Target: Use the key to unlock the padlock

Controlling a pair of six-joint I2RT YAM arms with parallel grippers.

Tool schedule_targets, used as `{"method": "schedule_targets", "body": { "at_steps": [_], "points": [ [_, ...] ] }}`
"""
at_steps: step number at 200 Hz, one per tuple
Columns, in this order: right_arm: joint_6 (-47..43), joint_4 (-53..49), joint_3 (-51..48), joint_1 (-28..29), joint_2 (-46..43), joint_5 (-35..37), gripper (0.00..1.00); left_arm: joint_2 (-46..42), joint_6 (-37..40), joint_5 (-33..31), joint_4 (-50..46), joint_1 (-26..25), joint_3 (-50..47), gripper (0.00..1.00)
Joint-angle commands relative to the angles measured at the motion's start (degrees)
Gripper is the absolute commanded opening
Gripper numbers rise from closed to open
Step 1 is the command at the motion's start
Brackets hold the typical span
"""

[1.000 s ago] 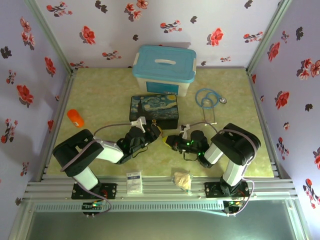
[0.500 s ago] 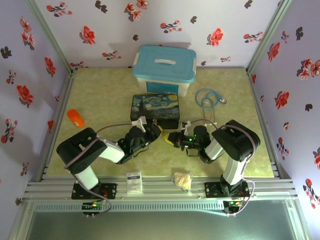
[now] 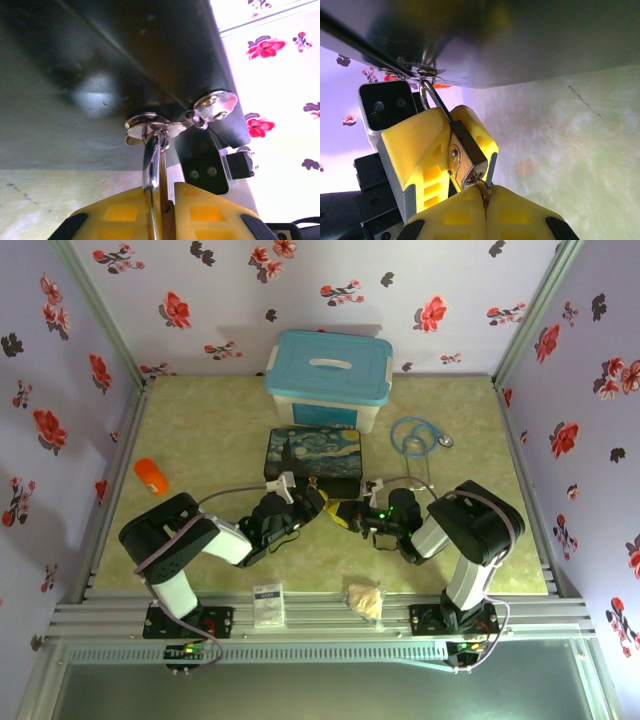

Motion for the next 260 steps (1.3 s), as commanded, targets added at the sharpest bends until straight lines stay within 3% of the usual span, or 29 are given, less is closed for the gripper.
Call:
{"method": "schedule_targets", "body": {
  "at_steps": [1,34,65,105,124,154,186,199,232,260],
  "points": [
    [-0.19,4.15,1.13,-3.2,-2.4,3.39,0.0,0.35,0.47,3.28,2.27,-1.64,0.84,0.0],
    [0.1,4.32,3.52,-3.23,0.06,4.73,0.0,0.49,-0.26,3.89,1.98,-2.17,1.66,0.0],
    [-4.59,2.9,1.56,-1.62,-4.28,11.61,0.0,0.43,-0.78,2.16,0.88,-2.25,0.77,0.0],
    [-17.44,-21.17,2.26,6.2,-17.07,23.94,0.0,1.45,-1.43,1.77,0.65,-2.27,1.66,0.0],
    [-19.87,-27.61,4.9,7.22,-19.68,23.07,0.0,2.17,-1.99,1.81,1.76,-2.35,1.58,0.0],
    [-16.4,-26.25,4.09,5.71,-19.4,22.29,0.0,1.96,-1.76,1.81,1.75,-2.37,1.39,0.0],
    [3.06,4.33,2.01,0.31,-5.87,13.59,0.0,1.02,-1.73,1.71,1.82,-2.41,1.07,0.0],
    [3.92,4.15,3.74,0.33,-4.67,10.71,0.0,0.86,-1.54,1.71,1.78,-2.41,1.07,0.0],
    [0.76,-5.24,4.66,0.36,-8.09,11.87,0.01,1.28,-1.75,1.69,2.12,-2.54,1.07,0.0],
    [-0.78,-6.42,3.73,-0.82,-8.7,11.16,0.26,0.96,-1.7,1.09,2.09,-2.48,0.92,0.0]
  ]
}}
